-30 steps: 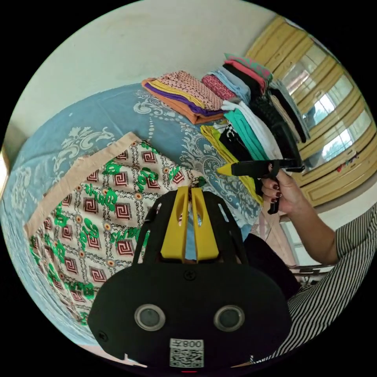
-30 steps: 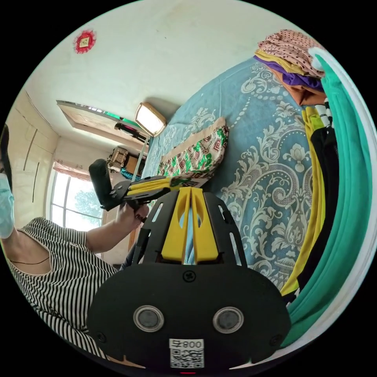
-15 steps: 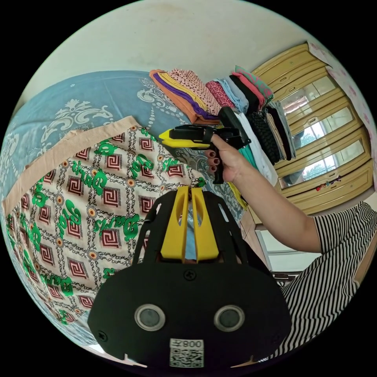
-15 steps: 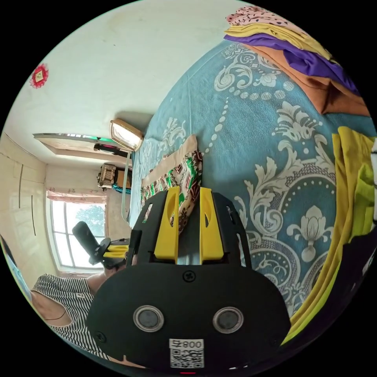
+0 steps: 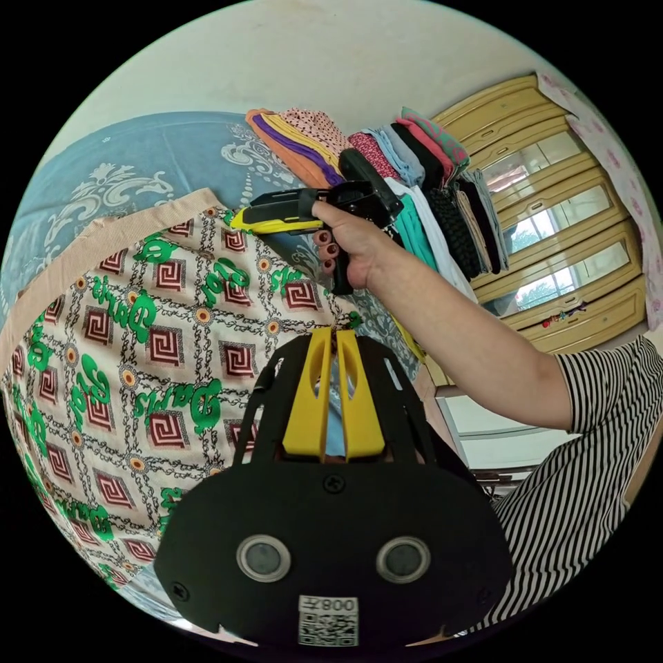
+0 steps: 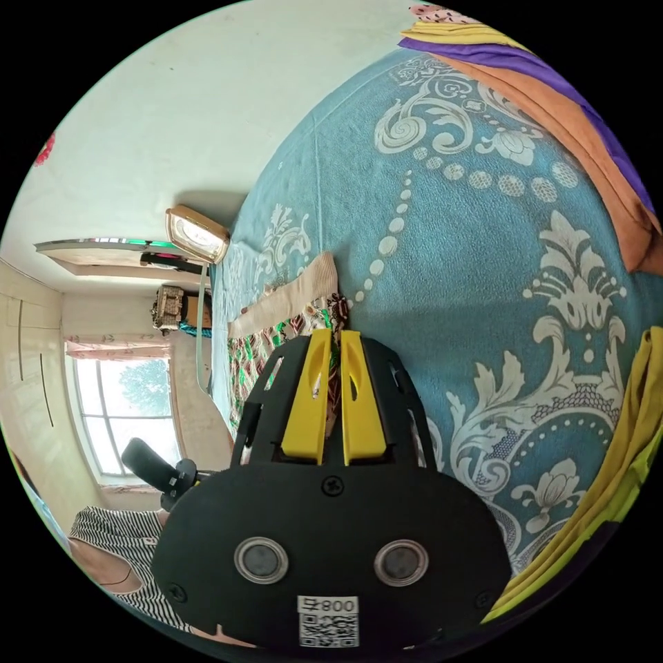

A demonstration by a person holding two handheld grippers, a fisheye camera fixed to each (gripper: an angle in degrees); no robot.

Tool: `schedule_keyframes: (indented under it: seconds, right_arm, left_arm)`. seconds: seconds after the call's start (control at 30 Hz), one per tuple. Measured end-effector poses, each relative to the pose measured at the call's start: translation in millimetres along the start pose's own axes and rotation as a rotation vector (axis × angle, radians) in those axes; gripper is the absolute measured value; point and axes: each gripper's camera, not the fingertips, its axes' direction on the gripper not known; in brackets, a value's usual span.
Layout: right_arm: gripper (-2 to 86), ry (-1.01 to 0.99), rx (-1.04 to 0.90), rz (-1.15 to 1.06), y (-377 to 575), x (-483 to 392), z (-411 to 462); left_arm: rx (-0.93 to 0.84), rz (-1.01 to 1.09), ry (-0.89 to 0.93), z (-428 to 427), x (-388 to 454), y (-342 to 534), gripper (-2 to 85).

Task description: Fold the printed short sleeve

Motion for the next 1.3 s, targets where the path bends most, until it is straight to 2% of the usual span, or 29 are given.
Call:
schedule_keyframes:
  seconds: [0.4, 0.6, 0.8, 1.07, 1.3]
  right_arm:
    - [0.6, -0.048, 0.072, 0.025, -20, 36, 57]
    - [0.5, -0.081, 0.137, 0.002, -23, 29, 88]
    - [0.6, -0.141, 0.181, -0.083, -26, -9, 142]
    - [0.7, -0.12, 0.102, -0.256, -37, -81, 286]
    - [0.7, -0.022, -0.055, -0.321, -42, -102, 437]
  left_arm:
    - [0.07, -0.016, 0.043, -108, 25, 1, 0.8]
    - [0.155, 0.003, 0.022, -214, 39, 12, 0.9]
    - [0.322, -0.101, 0.044, -356, 18, 54, 1.0]
    - [0.54, -0.366, 0.024, -542, -39, 152, 1.0]
    - [0.623, -0.602, 0.081, -627, -82, 220, 0.8]
